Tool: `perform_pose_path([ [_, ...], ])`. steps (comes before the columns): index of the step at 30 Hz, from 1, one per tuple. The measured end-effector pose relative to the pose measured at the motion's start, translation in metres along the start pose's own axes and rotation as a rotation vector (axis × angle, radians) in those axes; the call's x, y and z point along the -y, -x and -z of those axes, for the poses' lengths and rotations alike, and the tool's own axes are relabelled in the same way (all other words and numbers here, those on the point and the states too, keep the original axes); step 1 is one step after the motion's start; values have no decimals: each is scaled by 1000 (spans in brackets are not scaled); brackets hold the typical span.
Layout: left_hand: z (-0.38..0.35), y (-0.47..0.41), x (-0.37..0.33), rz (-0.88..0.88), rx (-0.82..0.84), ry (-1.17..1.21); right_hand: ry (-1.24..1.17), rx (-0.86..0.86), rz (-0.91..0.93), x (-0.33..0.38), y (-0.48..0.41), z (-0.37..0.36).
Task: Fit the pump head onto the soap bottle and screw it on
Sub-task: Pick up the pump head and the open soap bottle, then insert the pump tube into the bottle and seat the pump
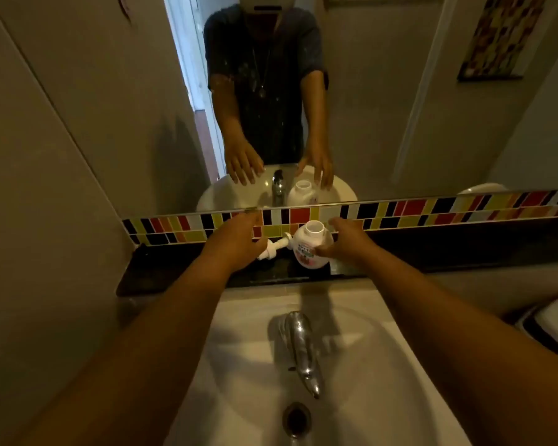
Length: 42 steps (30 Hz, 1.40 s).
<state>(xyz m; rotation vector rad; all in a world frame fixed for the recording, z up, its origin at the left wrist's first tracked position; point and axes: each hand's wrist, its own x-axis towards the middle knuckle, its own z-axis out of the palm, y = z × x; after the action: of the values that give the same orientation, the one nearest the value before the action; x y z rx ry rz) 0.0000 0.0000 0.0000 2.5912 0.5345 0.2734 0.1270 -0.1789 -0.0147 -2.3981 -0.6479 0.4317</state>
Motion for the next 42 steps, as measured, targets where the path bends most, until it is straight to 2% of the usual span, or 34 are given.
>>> perform_pose_path([
  [3, -19, -3, 1, 38, 25, -57, -70, -8, 71, -6, -7, -14],
  [7, -45, -15, 8, 91, 67, -78, -205, -75, 71, -18, -14, -30],
  [16, -88, -38, 21, 107, 18, -319, -314, -144, 112, -34, -18, -43],
  [19, -86, -41, 23, 96, -13, -318, -308, -138, 115, -33, -18, -41],
  [22, -69, -40, 21, 114, -35, -197, -315, -134, 122, -33, -16, -41],
  [29, -20, -38, -6, 111, -140, 394, -341, -136, 124, -33, -14, -40],
  [34, -6, -43, -29, 146, -214, 696, -337, -134, 117, -33, -14, -40],
  [42, -13, -48, -62, 145, -291, 951, -359, -140, 111, -36, -16, -42],
])
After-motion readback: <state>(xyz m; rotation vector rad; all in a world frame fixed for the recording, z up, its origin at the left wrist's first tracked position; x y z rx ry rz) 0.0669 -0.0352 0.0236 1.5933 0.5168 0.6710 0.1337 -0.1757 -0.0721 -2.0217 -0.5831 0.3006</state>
